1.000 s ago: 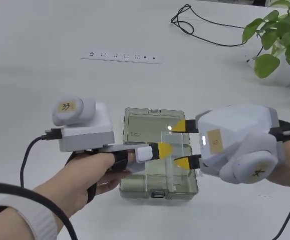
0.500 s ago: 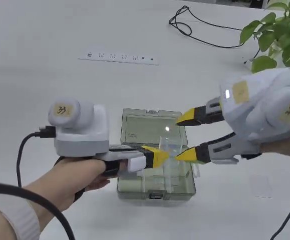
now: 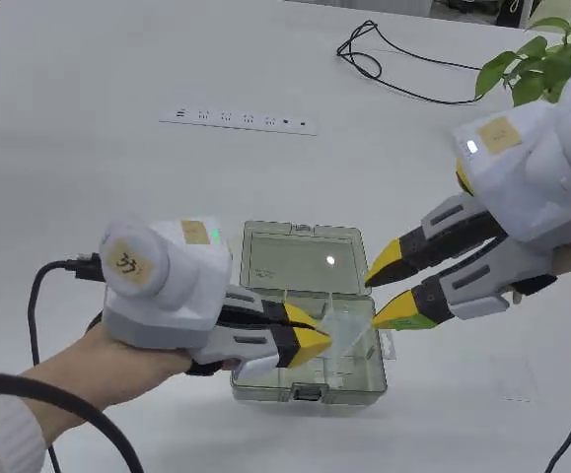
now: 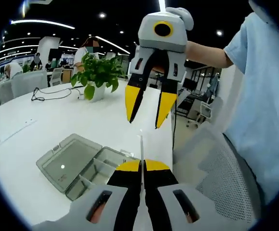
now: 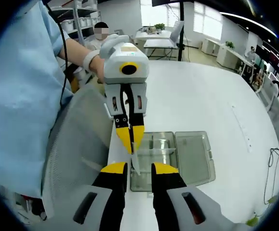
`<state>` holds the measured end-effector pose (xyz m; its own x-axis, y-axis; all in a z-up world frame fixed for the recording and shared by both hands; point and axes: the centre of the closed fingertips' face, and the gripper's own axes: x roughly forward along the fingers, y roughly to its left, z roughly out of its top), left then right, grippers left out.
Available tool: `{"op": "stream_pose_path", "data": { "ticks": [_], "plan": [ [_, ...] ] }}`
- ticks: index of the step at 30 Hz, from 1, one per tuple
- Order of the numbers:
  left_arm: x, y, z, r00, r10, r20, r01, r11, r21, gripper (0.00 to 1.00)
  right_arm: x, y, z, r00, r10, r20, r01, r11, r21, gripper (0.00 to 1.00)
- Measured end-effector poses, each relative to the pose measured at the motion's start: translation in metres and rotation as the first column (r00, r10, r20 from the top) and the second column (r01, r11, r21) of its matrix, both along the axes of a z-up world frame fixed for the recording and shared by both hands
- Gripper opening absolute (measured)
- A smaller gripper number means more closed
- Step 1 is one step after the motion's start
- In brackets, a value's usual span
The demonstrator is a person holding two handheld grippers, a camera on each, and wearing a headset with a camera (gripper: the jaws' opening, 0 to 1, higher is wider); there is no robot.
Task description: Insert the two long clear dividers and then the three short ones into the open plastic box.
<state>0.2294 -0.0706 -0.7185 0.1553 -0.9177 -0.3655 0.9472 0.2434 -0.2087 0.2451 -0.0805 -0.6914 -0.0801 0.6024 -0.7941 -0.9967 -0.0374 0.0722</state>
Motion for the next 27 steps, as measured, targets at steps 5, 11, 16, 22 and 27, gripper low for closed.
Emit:
{"op": "stream_pose_path", "data": {
  "ticks": [5,11,16,22,27],
  "plan": [
    [-0.002,-0.003,0.005,0.999,-0.014,0.038,0.014,1.0,-0.021,0.0,-0.007,0.004,-0.006,0.999,0.033,-0.031,-0.033,0.999,-0.022,0.16],
    [-0.004,-0.005,0.006,0.998,-0.02,0.062,0.022,1.0,-0.023,0.0,-0.011,0.002,-0.009,0.998,0.048,-0.051,-0.05,0.998,-0.036,0.13],
    [-0.005,-0.006,0.009,0.998,-0.018,0.063,0.02,0.999,-0.035,0.0,-0.019,0.006,-0.008,0.997,0.053,-0.062,-0.056,0.998,-0.038,0.08],
    [-0.006,-0.009,0.013,0.998,-0.015,0.064,0.019,0.998,-0.053,0.0,-0.025,0.008,-0.01,0.995,0.073,-0.071,-0.076,0.996,-0.042,0.04],
    [-0.006,-0.009,0.011,0.998,-0.014,0.061,0.017,0.999,-0.048,0.0,-0.025,0.007,-0.013,0.993,0.096,-0.063,-0.099,0.994,-0.051,0.03]
  ]
}}
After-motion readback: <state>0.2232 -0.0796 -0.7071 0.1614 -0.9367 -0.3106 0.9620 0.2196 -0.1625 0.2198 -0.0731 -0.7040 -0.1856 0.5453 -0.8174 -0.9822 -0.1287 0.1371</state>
